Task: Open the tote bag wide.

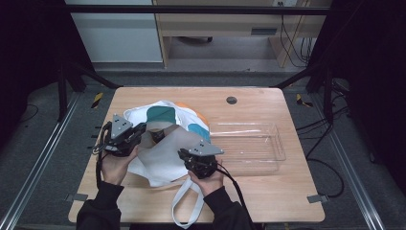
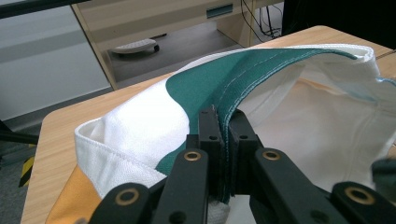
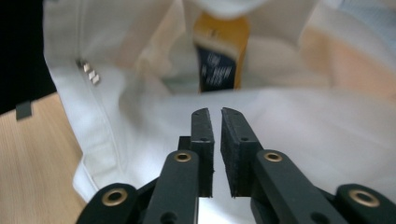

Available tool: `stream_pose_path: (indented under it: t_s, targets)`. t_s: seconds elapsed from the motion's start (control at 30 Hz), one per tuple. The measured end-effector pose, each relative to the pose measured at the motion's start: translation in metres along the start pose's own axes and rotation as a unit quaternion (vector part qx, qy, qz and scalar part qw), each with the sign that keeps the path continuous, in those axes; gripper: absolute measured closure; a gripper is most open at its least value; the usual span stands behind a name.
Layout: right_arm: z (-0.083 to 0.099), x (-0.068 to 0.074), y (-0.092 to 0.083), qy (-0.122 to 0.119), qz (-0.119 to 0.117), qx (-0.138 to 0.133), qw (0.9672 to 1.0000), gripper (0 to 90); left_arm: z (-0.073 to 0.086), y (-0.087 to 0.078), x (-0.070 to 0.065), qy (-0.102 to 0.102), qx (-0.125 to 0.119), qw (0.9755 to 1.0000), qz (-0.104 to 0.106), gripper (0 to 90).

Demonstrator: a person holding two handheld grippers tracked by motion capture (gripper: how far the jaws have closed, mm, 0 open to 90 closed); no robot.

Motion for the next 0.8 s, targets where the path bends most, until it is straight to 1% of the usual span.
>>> stream_pose_path:
  t_s: [0.07, 0.13, 0.27, 0.3, 0.37, 0.47, 0.53, 0.6, 0.7, 0.8]
  targets:
    - [0.011, 0.003, 0.009, 0.006, -0.003, 0.019, 0.9998, 86.5, -0.001, -0.001, 0.001, -0.003, -0.001, 1.0000, 0.001, 86.5]
    - [0.019, 0.005, 0.015, 0.008, -0.001, 0.030, 0.9995, 87.8, -0.002, -0.002, 0.001, -0.006, -0.002, 1.0000, 0.002, 86.7]
    - [0.033, 0.009, 0.025, 0.018, -0.007, 0.052, 0.9985, 90.0, -0.003, -0.003, 0.004, -0.009, -0.005, 1.0000, 0.000, 87.0]
    - [0.036, 0.010, 0.027, 0.017, -0.008, 0.058, 0.9982, 90.0, -0.004, -0.003, 0.005, -0.010, -0.005, 0.9999, 0.001, 87.1]
    - [0.040, 0.013, 0.031, 0.012, -0.005, 0.069, 0.9975, 90.0, -0.006, -0.003, 0.005, -0.010, -0.007, 0.9999, -0.001, 87.1]
    - [0.043, 0.016, 0.035, 0.010, -0.009, 0.076, 0.9970, 90.0, -0.007, -0.003, 0.004, -0.007, -0.007, 0.9999, -0.003, 87.2]
    - [0.044, 0.018, 0.037, 0.010, -0.011, 0.081, 0.9966, 90.0, -0.007, -0.002, 0.004, -0.009, -0.007, 0.9999, -0.003, 87.2]
    - [0.047, 0.019, 0.040, 0.008, -0.012, 0.092, 0.9956, 90.0, -0.008, -0.001, 0.004, -0.010, -0.007, 0.9999, -0.002, 87.2]
    - [0.050, 0.021, 0.043, 0.006, -0.016, 0.099, 0.9949, 90.0, -0.008, -0.001, 0.005, -0.012, -0.008, 0.9999, -0.001, 87.1]
    - [0.053, 0.021, 0.046, 0.004, -0.014, 0.111, 0.9937, 90.0, -0.008, -0.002, 0.007, -0.015, -0.009, 0.9998, 0.002, 87.2]
Point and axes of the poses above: each handheld gripper's, and its own axes: y roughly forward along the jaws, z roughly out of its underside, x roughly to its left, the point moved 1 cm from there along y, roughly forward along the jaws, and after that the axes turned 3 degrees about -y, right-handed, at the moved point
